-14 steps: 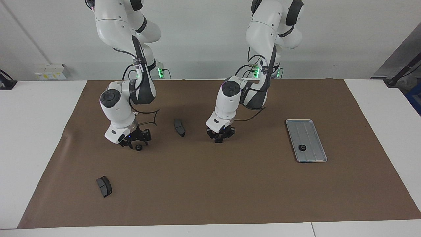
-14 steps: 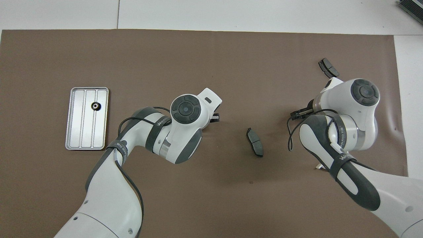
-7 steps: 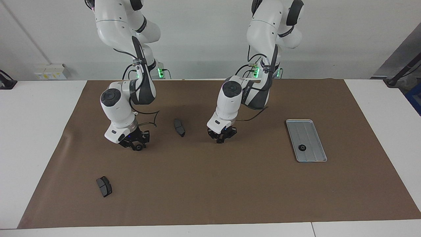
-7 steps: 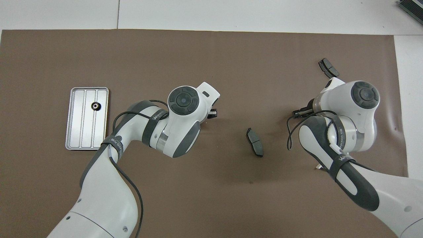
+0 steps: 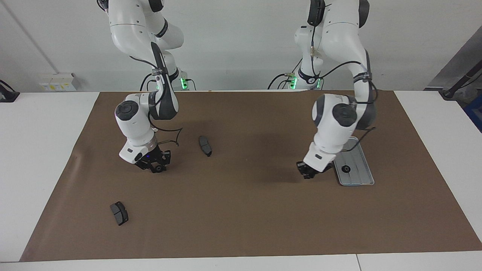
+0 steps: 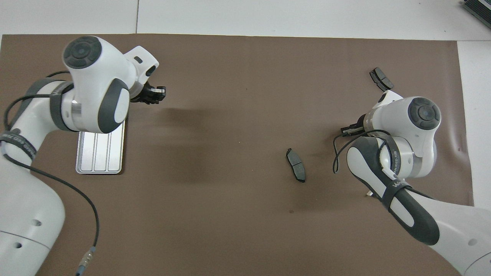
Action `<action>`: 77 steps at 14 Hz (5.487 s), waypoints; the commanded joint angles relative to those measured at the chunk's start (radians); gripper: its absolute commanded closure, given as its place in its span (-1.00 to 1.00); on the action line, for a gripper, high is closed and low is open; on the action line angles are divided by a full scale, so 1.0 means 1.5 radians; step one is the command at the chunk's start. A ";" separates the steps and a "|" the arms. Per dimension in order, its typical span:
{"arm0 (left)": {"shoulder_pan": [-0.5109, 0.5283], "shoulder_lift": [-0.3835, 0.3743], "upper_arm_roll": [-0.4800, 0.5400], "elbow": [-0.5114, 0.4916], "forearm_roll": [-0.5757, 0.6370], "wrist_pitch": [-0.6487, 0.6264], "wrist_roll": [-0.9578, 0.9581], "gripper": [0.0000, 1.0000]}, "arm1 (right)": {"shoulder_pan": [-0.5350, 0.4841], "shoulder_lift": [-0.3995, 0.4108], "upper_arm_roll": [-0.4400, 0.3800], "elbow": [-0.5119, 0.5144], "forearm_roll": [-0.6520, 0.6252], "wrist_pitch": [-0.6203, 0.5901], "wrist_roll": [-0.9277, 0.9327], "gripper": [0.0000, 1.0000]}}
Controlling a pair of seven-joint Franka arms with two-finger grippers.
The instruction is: Pick bearing gear from pile to tray
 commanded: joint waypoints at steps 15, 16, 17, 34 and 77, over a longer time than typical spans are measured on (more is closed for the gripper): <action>0.146 -0.106 -0.010 -0.245 0.004 0.135 0.304 -0.44 | 0.008 0.010 0.216 0.194 0.005 -0.148 0.524 1.00; 0.134 -0.104 -0.010 -0.218 0.004 0.115 0.286 -0.44 | 0.009 0.017 0.240 0.199 0.005 -0.134 0.567 1.00; 0.127 -0.100 -0.011 -0.184 0.001 0.084 0.257 -0.44 | 0.014 0.024 0.261 0.199 0.001 -0.115 0.608 1.00; -0.072 -0.076 -0.016 -0.064 -0.033 0.056 -0.190 -0.25 | 0.027 0.139 0.380 0.203 -0.365 -0.028 0.964 -1.00; -0.300 0.018 -0.007 -0.080 0.019 0.120 -0.320 0.81 | 0.012 -0.223 -0.063 0.303 -0.027 -0.602 0.153 -1.00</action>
